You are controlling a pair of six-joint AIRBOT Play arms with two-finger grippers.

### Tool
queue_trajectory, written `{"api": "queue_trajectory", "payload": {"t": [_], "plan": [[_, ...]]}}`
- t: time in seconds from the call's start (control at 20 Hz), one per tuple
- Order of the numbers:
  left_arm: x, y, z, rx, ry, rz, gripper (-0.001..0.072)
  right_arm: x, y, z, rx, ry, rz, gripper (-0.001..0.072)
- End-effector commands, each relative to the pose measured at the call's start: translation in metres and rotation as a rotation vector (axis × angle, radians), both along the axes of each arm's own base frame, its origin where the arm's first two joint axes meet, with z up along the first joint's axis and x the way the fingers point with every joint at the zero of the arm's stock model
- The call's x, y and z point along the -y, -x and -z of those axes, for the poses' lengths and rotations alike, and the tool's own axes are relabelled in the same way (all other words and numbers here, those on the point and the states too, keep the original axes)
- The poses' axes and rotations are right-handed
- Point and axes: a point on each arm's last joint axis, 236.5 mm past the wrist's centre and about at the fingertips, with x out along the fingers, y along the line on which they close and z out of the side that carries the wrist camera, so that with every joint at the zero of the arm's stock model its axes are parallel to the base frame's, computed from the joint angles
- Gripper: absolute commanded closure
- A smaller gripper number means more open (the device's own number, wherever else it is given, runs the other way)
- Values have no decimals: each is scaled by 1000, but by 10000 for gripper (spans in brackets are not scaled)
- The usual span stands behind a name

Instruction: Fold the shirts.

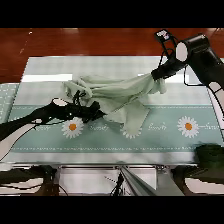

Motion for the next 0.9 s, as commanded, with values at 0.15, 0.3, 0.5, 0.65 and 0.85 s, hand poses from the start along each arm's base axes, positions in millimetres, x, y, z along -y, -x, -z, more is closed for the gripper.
{"api": "queue_trajectory", "payload": {"t": [0.15,0.3,0.5,0.65,0.85], "plan": [[19,-9,-67,213,88,129,680,6,-2,-5,19,26,-3,699],[23,-15,-194,510,197,196,680,21,-1,-38,101,72,4,699],[-44,-3,-410,1086,171,98,680,52,17,-129,318,131,31,699],[-106,41,-535,1411,37,-68,680,61,50,-218,558,69,40,699],[-132,105,-624,1655,-79,-180,680,81,122,-311,819,-5,56,700]]}}
